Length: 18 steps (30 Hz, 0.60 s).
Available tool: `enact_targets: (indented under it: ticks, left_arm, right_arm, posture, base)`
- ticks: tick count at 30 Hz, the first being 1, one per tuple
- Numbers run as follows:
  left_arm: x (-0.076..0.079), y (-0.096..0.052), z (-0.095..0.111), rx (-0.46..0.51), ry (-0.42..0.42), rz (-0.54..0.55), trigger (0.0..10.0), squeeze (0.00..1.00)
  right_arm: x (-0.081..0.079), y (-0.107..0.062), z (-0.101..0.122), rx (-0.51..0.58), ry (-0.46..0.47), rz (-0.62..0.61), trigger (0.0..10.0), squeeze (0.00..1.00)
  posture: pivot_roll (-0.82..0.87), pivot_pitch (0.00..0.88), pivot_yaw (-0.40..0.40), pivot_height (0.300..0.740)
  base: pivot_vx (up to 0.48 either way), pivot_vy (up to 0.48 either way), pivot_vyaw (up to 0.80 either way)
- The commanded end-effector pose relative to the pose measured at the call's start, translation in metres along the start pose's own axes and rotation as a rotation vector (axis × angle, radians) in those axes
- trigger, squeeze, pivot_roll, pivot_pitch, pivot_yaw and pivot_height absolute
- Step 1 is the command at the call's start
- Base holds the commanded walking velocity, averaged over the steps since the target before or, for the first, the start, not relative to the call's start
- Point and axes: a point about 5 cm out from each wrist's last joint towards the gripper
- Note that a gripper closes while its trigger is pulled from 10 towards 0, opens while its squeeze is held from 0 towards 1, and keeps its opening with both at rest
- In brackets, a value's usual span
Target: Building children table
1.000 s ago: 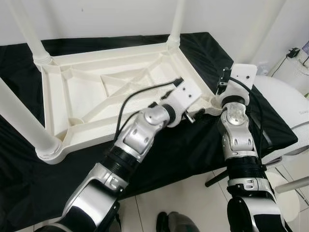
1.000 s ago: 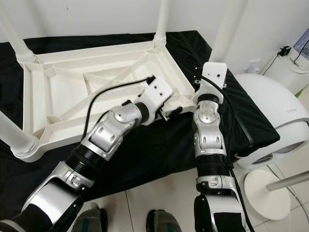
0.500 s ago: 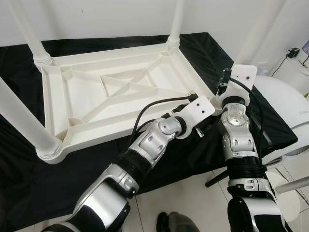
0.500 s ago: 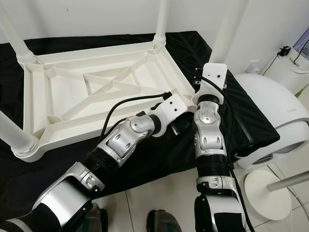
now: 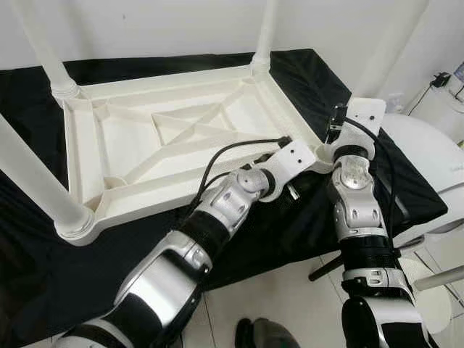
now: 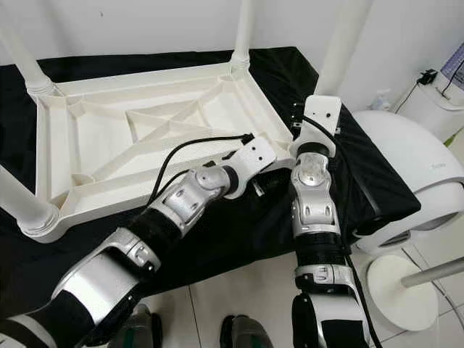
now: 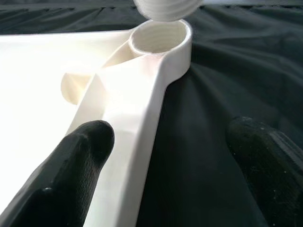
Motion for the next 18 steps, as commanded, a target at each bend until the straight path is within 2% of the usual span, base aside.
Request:
enact_targets:
  ticks: [1, 13, 14, 15, 16, 17, 18]
  left_arm:
    - [0.01, 0.011, 0.016, 0.006, -0.012, 0.093, 10.0, 0.0]
    - [0.01, 0.017, 0.005, -0.09, -0.044, 0.089, 9.9, 0.0]
    - [0.01, 0.017, 0.004, -0.093, -0.045, 0.088, 7.6, 0.0]
    - [0.009, 0.017, 0.004, -0.092, -0.044, 0.089, 3.4, 0.0]
    - [0.009, 0.018, 0.004, -0.086, -0.042, 0.092, 2.2, 0.0]
    - [0.009, 0.018, 0.004, -0.086, -0.042, 0.092, 2.2, 0.0]
    - [0.009, 0.018, 0.006, -0.072, -0.04, 0.085, 0.0, 0.0]
  right_arm:
    - [0.004, -0.002, -0.002, -0.006, 0.003, -0.023, 10.0, 0.0]
    - [0.006, -0.003, -0.002, -0.01, 0.005, -0.041, 10.0, 0.0]
    - [0.006, -0.003, -0.002, -0.01, 0.004, -0.042, 10.0, 0.0]
    - [0.006, -0.003, -0.001, -0.01, 0.003, -0.043, 10.0, 0.0]
    - [0.006, -0.003, -0.001, -0.01, 0.002, -0.044, 10.0, 0.0]
    - [0.006, -0.003, -0.001, -0.01, 0.002, -0.044, 10.0, 0.0]
    - [0.006, -0.003, -0.001, -0.01, 0.001, -0.045, 10.0, 0.0]
  posture:
    - [0.0, 0.072, -0.038, 0.74]
    - [0.0, 0.088, -0.029, 0.74]
    - [-0.01, 0.09, -0.028, 0.74]
    - [-0.01, 0.091, -0.028, 0.74]
    - [-0.01, 0.092, -0.029, 0.74]
    - [-0.01, 0.092, -0.029, 0.74]
    - [-0.01, 0.093, -0.029, 0.74]
  base:
    - [0.0, 0.0, 0.0]
    - [0.0, 0.0, 0.0]
    - [0.0, 0.0, 0.0]
    - [0.0, 0.0, 0.0]
    - [0.0, 0.0, 0.0]
    - [0.0, 0.0, 0.0]
    - [0.0, 0.0, 0.0]
Point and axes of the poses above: a point about 5 cm out from each wrist's last joint towards the gripper, its own y axis pointing out of the wrist towards the gripper, its own z axis along the axis of the wrist's last joint, x = y × z, and after that the axes turned 7 degrees about y, right-handed
